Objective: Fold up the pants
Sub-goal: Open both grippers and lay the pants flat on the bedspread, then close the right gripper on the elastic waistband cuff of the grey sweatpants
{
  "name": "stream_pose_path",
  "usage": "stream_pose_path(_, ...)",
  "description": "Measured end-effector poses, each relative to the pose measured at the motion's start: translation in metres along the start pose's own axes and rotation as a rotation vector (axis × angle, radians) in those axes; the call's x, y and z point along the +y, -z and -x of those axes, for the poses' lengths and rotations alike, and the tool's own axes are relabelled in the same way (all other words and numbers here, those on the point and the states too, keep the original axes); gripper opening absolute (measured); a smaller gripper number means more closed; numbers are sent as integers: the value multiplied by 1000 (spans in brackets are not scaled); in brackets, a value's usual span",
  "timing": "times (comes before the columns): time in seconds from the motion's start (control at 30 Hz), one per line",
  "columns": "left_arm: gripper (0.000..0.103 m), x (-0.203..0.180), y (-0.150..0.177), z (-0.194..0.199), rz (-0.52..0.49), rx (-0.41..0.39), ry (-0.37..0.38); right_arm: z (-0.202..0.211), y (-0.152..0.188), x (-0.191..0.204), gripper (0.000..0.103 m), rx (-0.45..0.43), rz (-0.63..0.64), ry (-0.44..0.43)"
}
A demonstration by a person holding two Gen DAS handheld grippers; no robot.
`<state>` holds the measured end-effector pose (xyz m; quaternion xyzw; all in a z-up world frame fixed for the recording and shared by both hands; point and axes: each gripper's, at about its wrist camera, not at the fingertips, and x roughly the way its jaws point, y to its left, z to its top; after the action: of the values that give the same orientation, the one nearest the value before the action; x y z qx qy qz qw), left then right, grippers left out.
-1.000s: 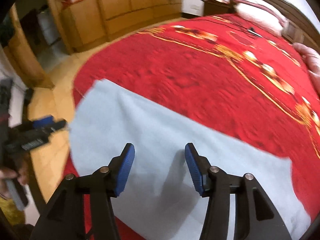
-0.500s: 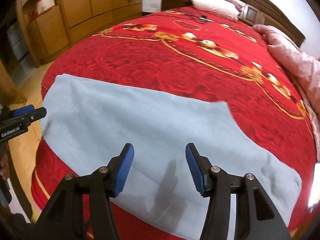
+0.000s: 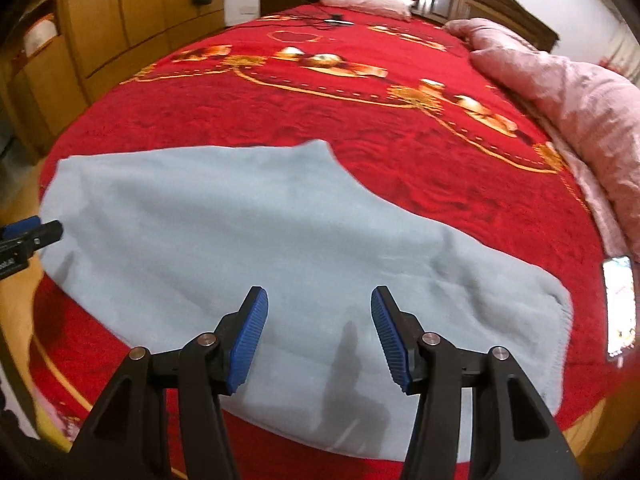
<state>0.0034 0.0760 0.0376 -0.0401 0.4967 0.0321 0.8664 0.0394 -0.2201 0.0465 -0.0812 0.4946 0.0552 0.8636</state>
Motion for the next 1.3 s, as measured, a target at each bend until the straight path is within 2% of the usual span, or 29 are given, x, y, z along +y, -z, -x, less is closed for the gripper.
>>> stream_pose_path(0.13,63,-6,2,-5,-4,21,5,-2,11,-15,55,44,-26,5)
stream_pose_path(0.27,63,-11,4,-11,-13,39,9,-8,28,-38,55,145,-98,2)
stream_pose_path(0.37,63,-17,5,-16,-26,52,6,-9,38,-50,55,171,-133,-4)
stream_pose_path(0.67,63,-34,11,-24,-73,77,-8,-15,50,-59,56,198,-173,-50)
stream_pose_path(0.93,63,-32,13,-28,-74,80,-14,-6,55,-72,56,182,-192,-80)
stream_pose_path(1.07,64,-29,13,-32,-79,74,-27,11,63,-109,56,151,-271,-25)
stream_pose_path(1.3,70,-33,15,-34,-104,63,-31,31,87,-174,56,111,-430,94)
